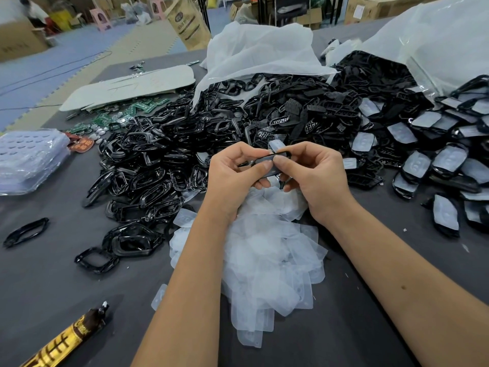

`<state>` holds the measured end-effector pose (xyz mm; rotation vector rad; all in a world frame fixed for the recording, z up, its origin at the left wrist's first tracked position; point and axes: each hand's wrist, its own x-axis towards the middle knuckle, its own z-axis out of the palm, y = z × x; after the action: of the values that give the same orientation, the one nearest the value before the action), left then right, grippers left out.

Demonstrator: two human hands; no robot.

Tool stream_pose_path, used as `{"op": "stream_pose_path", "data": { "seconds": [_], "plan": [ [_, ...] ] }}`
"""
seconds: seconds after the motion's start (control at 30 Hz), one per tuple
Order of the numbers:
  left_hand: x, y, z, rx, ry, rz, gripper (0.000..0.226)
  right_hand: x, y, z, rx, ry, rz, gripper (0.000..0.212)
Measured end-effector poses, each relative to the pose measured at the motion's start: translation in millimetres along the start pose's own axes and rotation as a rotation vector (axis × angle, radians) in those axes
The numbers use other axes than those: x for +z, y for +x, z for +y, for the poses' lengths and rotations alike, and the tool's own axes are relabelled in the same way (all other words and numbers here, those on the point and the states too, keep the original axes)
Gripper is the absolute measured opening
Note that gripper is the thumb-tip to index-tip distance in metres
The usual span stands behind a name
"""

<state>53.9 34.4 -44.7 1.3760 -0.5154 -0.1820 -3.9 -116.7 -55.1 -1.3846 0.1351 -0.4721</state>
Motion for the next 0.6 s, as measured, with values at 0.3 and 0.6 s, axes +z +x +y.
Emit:
{"op": "stream_pose_path", "data": {
  "seconds": [0.3,0.6],
  "plan": [
    [-0.3,1.0,-2.6,-0.002,0.015,0.006,0.016,6.1,-1.9,0.5,-0.030,-0.108,0.098,0.013],
    [-2.3,0.9,-1.8,-0.089,-0.053,-0.017,0.017,10.7,-8.3,-1.7,-0.390,-0.562,0.170,0.010]
  ]
}}
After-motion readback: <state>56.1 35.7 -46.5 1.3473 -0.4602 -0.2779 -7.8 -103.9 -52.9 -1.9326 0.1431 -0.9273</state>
